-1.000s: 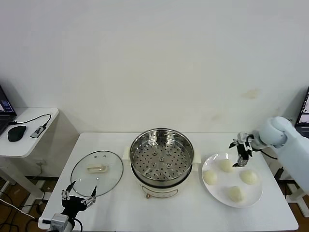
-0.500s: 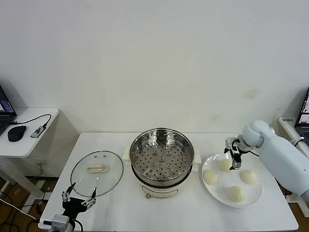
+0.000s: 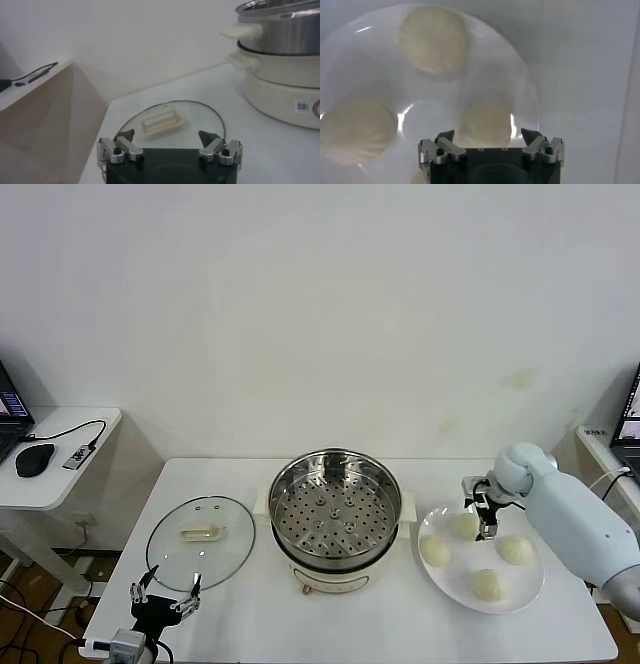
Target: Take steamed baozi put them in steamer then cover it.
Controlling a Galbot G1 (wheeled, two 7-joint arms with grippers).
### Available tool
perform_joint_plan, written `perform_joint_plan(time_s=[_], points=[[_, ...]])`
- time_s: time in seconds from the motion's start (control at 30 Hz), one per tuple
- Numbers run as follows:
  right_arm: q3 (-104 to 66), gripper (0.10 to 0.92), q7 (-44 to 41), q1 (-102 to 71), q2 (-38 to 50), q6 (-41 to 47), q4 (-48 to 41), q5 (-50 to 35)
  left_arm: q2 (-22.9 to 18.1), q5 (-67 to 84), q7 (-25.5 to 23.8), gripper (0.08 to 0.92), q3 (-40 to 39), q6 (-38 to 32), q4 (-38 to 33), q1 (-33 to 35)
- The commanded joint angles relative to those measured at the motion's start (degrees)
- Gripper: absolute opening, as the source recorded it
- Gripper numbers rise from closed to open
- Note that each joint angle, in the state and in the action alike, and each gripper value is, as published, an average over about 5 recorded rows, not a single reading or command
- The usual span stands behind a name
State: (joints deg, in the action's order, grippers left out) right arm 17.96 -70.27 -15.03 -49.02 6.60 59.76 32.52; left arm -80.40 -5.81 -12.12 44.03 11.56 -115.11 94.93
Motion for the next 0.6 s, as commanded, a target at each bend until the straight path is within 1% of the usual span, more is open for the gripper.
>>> perform_joint_plan(time_s=[0.03,0.1,0.17,0.43,0.53,0.6], points=[[-0.19,0.823,0.68,0.01,-0.72,-0.18,-1.71,0.47,0.02,-0.03,0.00,0.823,0.00,-0.01,0.12,0.01],[-0.21,0.820,0.84,0.05,-0.87,-0.07,-1.87,0.28,0.07,-0.08,0.00,0.823,0.06,0.00,0.43,-0.21],[-0.18,0.798,0.92,0.05,-0.87,0.05,-1.85,0.06,0.17,-0.12,0.04,0.823,0.13,0.01,0.69,-0.40],[-0.03,0.586,0.84,0.16,-0.37,0.76,-1.87,-1.26,0.27,-0.21,0.12,0.823,0.15,-0.04,0.88,-0.14],[0.04,0.538,0.15,0.34,0.32,1.49,-1.09,-2.52,0.18,-0.27,0.11,0.823,0.07,-0.04,0.89,-0.21],[0.14,0.522,-0.55,0.69,1.21,2.07,0.09,-3.89,0.15,-0.31,0.09,0.823,0.01,-0.03,0.87,-0.27]])
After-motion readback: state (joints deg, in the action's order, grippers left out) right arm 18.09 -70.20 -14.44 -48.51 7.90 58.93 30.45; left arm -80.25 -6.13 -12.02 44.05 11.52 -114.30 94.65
